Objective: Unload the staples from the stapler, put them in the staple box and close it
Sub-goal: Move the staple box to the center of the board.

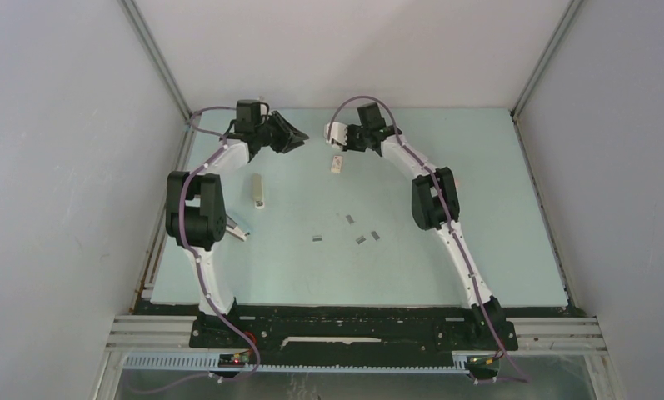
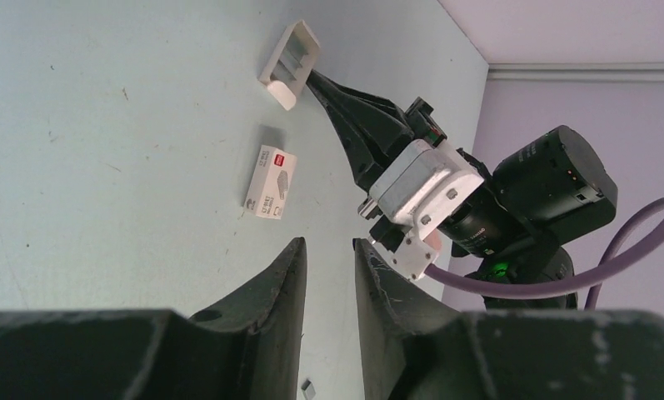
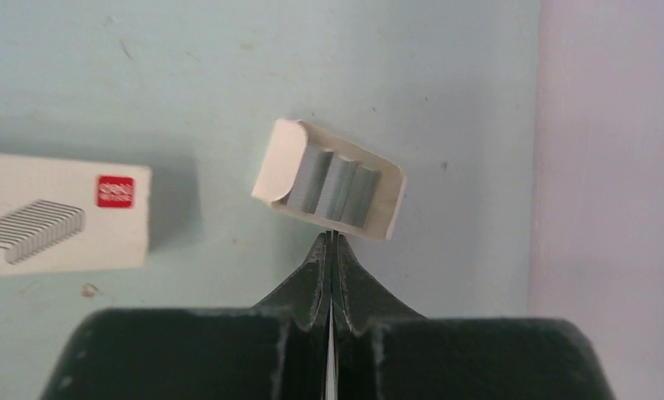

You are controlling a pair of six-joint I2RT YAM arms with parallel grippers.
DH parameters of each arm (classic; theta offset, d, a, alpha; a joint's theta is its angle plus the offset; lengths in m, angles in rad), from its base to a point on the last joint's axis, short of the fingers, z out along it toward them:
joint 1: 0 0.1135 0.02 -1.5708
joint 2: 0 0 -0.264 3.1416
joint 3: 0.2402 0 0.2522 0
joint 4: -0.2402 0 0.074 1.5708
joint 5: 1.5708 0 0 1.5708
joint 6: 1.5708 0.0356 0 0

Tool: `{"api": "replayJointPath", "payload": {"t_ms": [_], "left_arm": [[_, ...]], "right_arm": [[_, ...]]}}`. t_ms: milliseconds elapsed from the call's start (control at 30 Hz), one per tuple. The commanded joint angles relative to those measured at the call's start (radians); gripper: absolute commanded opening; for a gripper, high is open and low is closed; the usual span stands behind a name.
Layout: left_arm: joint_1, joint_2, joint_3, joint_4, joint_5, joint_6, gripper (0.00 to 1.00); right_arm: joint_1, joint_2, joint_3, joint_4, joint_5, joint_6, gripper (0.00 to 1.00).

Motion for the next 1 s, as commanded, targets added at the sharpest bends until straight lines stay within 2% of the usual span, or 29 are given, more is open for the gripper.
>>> {"api": "replayJointPath", "payload": {"t_ms": [0,133,433,700,967], "left_arm": [[0.007,-0.072,-0.027,0.029,0.026,0.039,0.33],[0.009,-0.074,-0.035,0.035,0.032,0.045,0.33],[0.010,-0.069,-0.052,0.057,0.032,0.042,0.34],[0.012,-0.063,-0.049,0.069,0.034,0.040,0.34],[0.022,-0.082,-0.083,0.070,0.032,0.055,0.34]], "right_arm": [[0.022,-0.057,-0.024,-0.048,-0.060,0.014,0.01],[-0.011,-0.077,-0.025,0.014,-0.074,0.106,0.03],[-0.055,-0.085,-0.049,0.132,0.029,0.149,0.02],[-0.049,-0.028,-0.005,0.175,0.048,0.107,0.02],[-0.034,0.014,0.012,0.186,-0.012,0.051,0.03]]}}
